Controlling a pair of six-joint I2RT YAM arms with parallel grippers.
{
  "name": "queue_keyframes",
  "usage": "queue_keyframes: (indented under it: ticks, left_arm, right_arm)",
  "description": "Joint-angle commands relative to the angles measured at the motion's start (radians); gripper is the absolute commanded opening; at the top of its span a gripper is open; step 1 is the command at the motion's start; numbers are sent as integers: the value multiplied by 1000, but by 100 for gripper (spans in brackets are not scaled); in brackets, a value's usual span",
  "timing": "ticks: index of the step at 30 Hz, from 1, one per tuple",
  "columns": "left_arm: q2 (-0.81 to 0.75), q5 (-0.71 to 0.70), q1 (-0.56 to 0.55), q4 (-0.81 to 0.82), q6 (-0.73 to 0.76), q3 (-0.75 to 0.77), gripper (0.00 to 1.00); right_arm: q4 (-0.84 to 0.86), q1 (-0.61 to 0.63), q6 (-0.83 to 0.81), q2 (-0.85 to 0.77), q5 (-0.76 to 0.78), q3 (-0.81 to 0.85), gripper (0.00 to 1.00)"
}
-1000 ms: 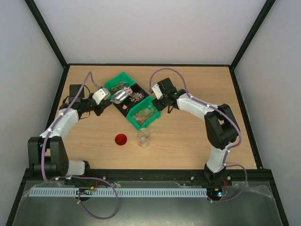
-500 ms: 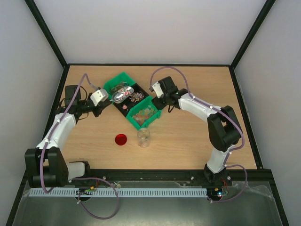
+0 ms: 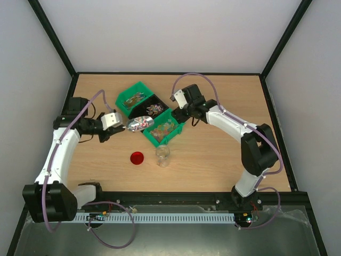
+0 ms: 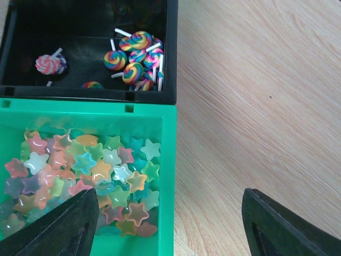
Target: Pack the candies
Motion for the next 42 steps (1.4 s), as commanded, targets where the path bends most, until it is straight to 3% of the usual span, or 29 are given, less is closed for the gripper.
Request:
queue_keyframes:
  ticks: [1, 9, 16, 27, 42]
  left_arm:
    - [-29, 33, 5, -300, 223, 74, 2]
    - [-66, -51, -18, -455, 328, 143, 2]
    - [-101, -121, -140, -422, 250, 142, 2]
    - [-75, -319, -381, -347, 42, 170, 2]
    - [-12, -522, -525, -358, -69, 246, 2]
  right_arm:
    - [-50, -17, 13, -58, -58, 6, 75]
    - [-56, -54, 19, -105, -170, -15, 89]
    - [-61, -82, 30, -122, -229, -18, 100]
    - [-60, -101, 32, -142, -259, -30, 99]
    - [-61, -105, 33, -146, -264, -32, 99]
